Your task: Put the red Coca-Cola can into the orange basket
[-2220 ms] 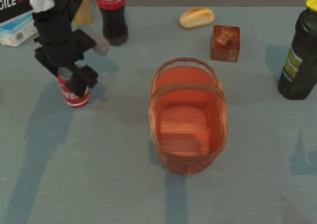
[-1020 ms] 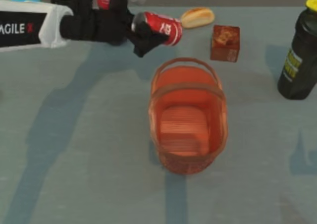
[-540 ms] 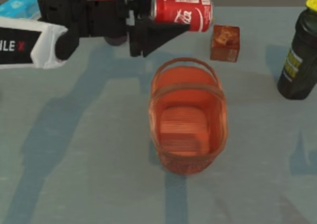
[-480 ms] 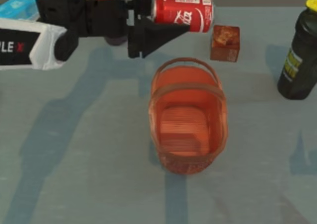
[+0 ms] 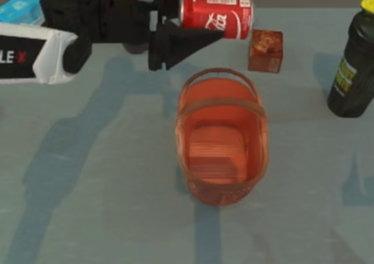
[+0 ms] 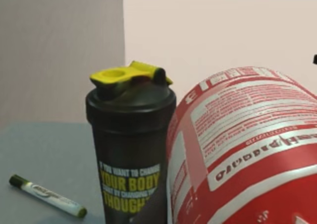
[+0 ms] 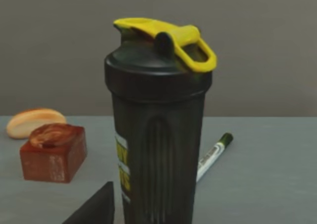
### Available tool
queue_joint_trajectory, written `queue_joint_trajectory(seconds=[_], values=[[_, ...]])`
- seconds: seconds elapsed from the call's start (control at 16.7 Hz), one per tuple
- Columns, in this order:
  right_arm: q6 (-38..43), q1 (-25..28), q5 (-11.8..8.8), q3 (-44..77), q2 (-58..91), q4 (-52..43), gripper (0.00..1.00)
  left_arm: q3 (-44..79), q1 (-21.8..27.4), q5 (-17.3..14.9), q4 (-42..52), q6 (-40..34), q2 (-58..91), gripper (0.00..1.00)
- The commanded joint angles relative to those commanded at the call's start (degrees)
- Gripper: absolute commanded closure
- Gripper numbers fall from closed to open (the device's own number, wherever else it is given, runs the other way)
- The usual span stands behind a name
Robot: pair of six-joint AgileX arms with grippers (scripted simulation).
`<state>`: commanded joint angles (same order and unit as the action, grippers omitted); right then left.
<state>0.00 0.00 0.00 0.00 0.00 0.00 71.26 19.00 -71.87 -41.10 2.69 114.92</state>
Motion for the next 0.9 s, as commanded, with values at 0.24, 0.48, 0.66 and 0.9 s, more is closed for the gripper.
queue_joint_trajectory(seconds=[0.24, 0.48, 0.66, 0.9], values=[[0.0, 0.0, 0.0, 0.0, 0.0, 0.0, 0.0, -1.59, -0.4, -0.17, -6.47, -0.01, 4.78, 1.0], [0.0, 0.0, 0.0, 0.0, 0.0, 0.0, 0.0, -4.42, -0.95, -0.25, -16.81, -0.28, 11.6, 1.0], [0.0, 0.0, 0.0, 0.0, 0.0, 0.0, 0.0, -5.52, -1.17, -0.19, -19.72, -0.34, 13.86, 1.0], [0.0, 0.0, 0.0, 0.0, 0.0, 0.0, 0.0, -5.52, -1.17, -0.19, -19.72, -0.34, 13.86, 0.92]])
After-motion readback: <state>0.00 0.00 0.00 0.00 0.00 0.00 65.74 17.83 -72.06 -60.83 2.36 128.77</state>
